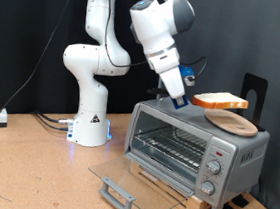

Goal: Make a piece of toast with the oven

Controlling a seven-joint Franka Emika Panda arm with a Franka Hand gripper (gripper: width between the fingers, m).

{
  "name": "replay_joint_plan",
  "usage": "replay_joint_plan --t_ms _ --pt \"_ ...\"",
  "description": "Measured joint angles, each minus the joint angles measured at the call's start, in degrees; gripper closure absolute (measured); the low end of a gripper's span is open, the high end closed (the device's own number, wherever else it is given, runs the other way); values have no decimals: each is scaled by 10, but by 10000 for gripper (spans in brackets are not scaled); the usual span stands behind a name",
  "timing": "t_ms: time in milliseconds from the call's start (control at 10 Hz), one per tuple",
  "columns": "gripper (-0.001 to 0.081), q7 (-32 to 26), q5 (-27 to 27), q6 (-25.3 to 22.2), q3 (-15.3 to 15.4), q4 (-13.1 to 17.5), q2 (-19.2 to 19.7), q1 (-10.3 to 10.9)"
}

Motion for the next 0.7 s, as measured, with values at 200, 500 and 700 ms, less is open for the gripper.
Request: replay_joint_plan --t_ms 200,500,700 --pt "411 -15 -42 -9 -23 -6 -1 -25" --pt "411 -44 -75 -42 -68 -7 0 -60" --pt "411 -72 -95 -67 -102 -6 0 -81"
